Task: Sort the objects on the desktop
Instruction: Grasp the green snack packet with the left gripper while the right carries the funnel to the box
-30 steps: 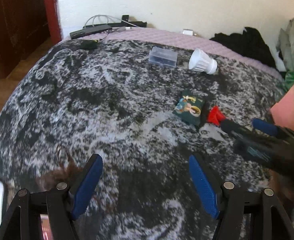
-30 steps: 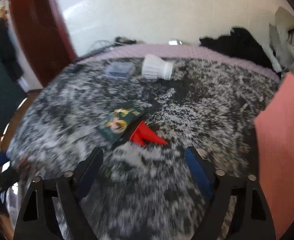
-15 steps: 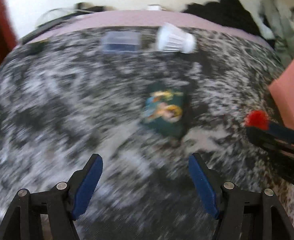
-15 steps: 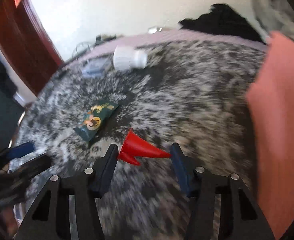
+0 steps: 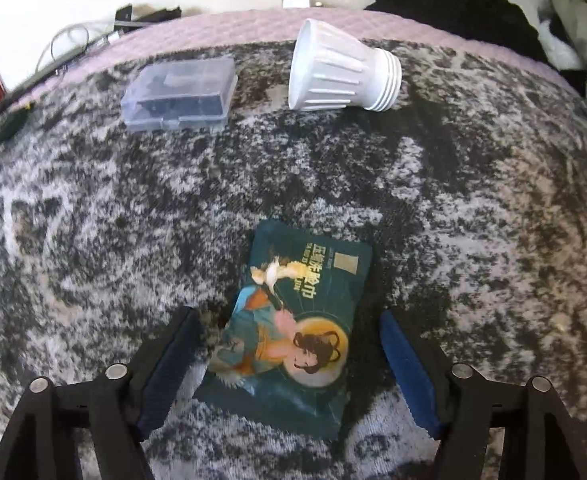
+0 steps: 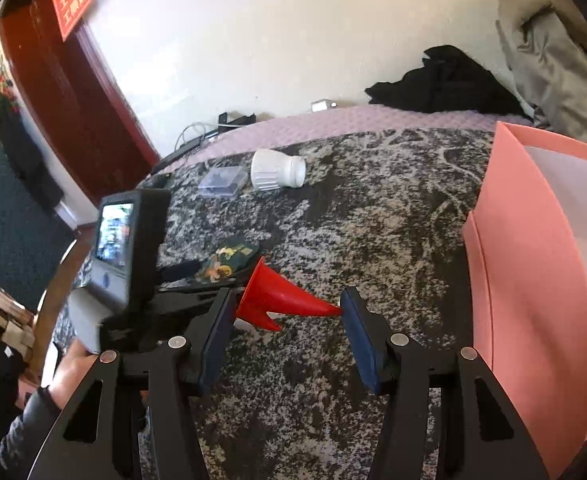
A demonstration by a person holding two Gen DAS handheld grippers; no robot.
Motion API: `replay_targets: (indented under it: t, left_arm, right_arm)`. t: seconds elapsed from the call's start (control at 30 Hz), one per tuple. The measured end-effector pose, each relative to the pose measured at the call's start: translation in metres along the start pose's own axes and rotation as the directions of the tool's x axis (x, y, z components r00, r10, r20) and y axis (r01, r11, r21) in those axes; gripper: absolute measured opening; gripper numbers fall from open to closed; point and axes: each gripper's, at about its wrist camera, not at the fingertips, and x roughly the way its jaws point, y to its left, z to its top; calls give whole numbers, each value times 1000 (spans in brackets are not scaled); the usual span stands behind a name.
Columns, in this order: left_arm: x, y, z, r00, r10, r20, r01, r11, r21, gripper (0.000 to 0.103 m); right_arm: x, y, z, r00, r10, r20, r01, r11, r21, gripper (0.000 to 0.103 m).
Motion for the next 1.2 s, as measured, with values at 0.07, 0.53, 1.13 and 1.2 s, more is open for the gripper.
replay_targets:
  t: [0.07, 0.53, 1.13, 1.2]
  left_arm:
    - [-6, 8, 0, 1000, -5, -4, 5, 999, -32, 46]
    - [-159, 5, -23, 982, 21, 187, -14, 999, -38, 46]
    - [-308, -194, -28, 887, -217, 408, 125, 963, 241, 47]
    - [-296, -225, -20, 890, -250, 381, 157, 953, 258, 48]
  right_arm:
    - [-4, 3, 0, 1000, 7, 13, -7, 1000, -14, 57]
    - [-68, 37, -2, 992, 36, 125, -24, 995, -97, 57]
    - [-273, -32, -36, 873, -194, 448, 251, 965, -71, 58]
    - [-291, -61, -41, 851, -275, 447, 304, 953, 8, 58]
